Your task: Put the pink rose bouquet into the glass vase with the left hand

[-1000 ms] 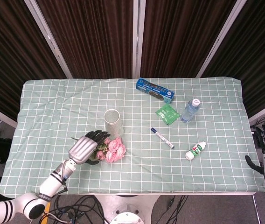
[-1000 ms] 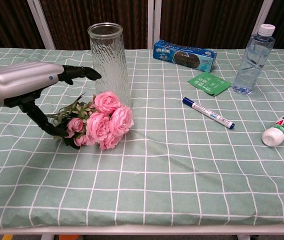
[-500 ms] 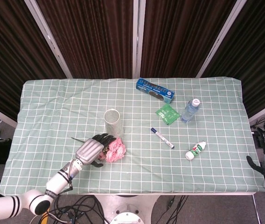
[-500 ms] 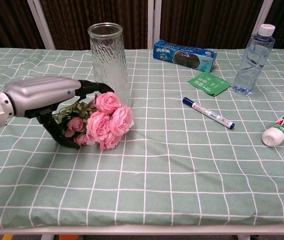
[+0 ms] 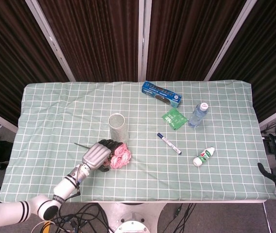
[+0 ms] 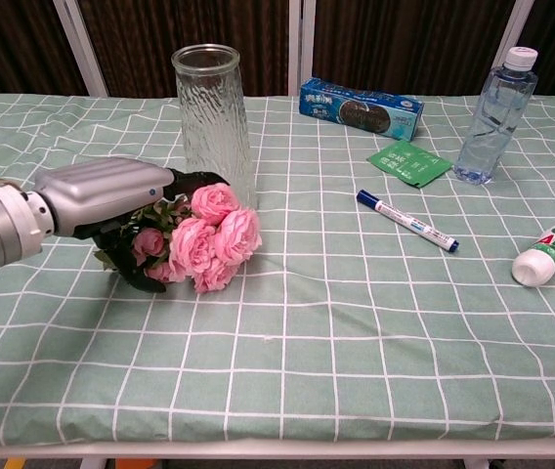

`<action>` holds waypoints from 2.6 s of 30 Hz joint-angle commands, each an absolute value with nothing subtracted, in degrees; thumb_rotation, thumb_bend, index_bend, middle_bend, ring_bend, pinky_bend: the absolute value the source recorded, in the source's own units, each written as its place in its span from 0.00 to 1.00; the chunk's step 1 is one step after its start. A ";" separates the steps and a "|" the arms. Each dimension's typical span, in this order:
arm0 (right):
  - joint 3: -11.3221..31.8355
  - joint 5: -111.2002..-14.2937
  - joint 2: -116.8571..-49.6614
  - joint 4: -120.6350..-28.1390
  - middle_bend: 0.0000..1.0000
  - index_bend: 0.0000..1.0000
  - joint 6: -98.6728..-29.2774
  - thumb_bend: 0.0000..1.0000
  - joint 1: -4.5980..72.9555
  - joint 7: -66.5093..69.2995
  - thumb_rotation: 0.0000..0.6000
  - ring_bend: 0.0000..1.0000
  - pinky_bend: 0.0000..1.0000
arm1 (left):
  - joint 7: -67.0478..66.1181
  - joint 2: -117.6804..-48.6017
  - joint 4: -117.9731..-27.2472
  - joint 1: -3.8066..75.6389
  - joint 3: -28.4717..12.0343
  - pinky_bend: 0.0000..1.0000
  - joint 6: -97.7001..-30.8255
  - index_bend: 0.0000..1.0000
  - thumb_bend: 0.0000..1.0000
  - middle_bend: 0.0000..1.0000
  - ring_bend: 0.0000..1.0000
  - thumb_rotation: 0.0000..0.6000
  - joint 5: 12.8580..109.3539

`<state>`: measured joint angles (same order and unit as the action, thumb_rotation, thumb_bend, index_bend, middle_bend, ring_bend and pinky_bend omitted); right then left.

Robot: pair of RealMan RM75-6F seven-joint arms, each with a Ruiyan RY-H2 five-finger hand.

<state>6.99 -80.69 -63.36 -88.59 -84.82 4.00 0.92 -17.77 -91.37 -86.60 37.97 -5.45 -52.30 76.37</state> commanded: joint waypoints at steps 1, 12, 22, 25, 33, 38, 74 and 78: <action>6.96 -80.73 -63.39 -88.60 0.00 0.00 -84.78 0.16 4.02 0.85 1.00 0.00 0.00 | -16.99 -91.75 -86.21 37.90 -5.44 0.22 -53.63 0.11 0.04 0.12 0.13 1.00 77.33; 7.06 -80.13 -63.27 -89.16 0.00 0.00 -84.51 0.16 4.00 0.09 1.00 0.00 0.00 | -16.74 -93.41 -83.99 37.12 -4.27 0.36 -56.84 0.37 0.04 0.32 0.29 1.00 79.05; 7.04 -79.75 -63.04 -89.61 0.00 0.00 -84.20 0.16 3.95 -0.23 1.00 0.00 0.00 | -16.15 -93.90 -83.05 36.85 -3.94 0.49 -58.41 0.41 0.05 0.44 0.46 1.00 80.02; 7.08 -79.60 -62.96 -89.67 0.00 0.00 -84.14 0.17 3.93 -0.24 1.00 0.00 0.00 | -16.17 -94.22 -82.77 36.47 -4.11 0.51 -59.82 0.44 0.06 0.47 0.50 1.00 80.48; 7.17 -79.48 -62.68 -90.12 0.00 0.00 -84.21 0.16 3.88 -0.41 1.00 0.00 0.00 | -15.44 -93.86 -82.89 35.27 -4.07 0.56 -62.32 0.49 0.09 0.54 0.55 1.00 81.02; 7.17 -79.30 -62.56 -90.39 0.00 0.00 -84.05 0.17 3.89 -0.59 1.00 0.00 0.00 | -14.35 -92.59 -83.88 34.13 -3.82 0.57 -63.93 0.50 0.09 0.54 0.55 1.00 81.36; 3.63 -80.90 -66.69 -87.35 0.00 0.00 -80.82 0.17 4.34 -5.22 1.00 0.00 0.00 | 0.65 -67.76 -100.64 28.42 -22.21 0.57 -79.97 0.50 0.09 0.54 0.55 1.00 74.21; 3.62 -80.76 -66.99 -86.96 0.00 0.00 -80.49 0.17 4.44 -5.07 1.00 0.00 0.00 | 1.11 -68.97 -102.57 30.09 -26.62 0.57 -82.76 0.49 0.09 0.54 0.55 1.00 72.54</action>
